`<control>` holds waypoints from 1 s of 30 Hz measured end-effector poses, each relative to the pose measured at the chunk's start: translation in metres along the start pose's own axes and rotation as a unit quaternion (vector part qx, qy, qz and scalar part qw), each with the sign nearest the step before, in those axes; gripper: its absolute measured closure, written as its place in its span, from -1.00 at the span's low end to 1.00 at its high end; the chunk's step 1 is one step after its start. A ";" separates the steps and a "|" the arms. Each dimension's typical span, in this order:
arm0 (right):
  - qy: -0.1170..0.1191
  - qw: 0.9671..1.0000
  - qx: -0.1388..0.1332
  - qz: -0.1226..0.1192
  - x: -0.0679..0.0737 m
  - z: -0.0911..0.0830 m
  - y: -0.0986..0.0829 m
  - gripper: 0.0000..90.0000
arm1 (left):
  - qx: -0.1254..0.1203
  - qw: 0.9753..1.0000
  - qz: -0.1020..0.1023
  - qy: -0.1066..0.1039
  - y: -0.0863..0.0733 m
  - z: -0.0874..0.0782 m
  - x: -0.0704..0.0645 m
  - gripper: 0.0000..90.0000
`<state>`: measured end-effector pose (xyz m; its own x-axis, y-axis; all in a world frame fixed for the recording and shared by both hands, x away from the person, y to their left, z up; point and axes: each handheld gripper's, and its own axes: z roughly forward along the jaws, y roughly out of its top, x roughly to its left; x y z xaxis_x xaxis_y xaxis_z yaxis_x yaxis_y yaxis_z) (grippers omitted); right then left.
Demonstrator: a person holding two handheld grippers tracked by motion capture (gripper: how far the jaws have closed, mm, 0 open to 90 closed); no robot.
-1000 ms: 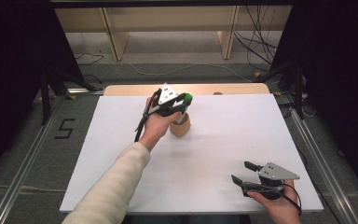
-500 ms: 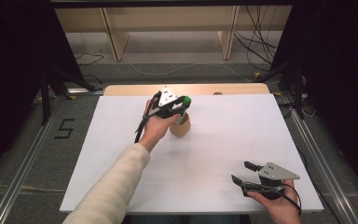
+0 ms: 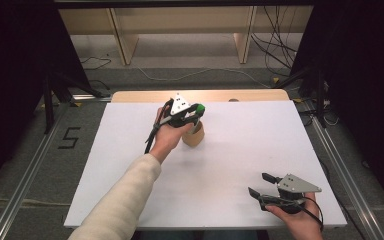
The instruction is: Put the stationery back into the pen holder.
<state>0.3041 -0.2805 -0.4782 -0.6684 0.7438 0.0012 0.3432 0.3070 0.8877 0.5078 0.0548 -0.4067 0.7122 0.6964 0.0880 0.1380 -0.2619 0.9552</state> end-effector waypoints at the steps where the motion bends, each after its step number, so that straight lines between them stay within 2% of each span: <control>1: 0.001 1.000 -0.003 -0.003 0.000 0.000 0.000 -0.36 | -0.002 1.000 -0.003 0.000 0.000 0.000 0.000 0.49; 30: 0.001 1.000 -0.003 -0.007 0.000 0.000 0.000 -0.36 | 0.004 1.000 -0.009 0.001 -0.009 0.003 -0.002 0.49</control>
<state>0.3045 -0.2808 -0.4781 -0.6747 0.7380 -0.0110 0.3289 0.3140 0.8906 0.5075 0.0537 -0.4167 0.7088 0.7018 0.0720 0.1559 -0.2554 0.9542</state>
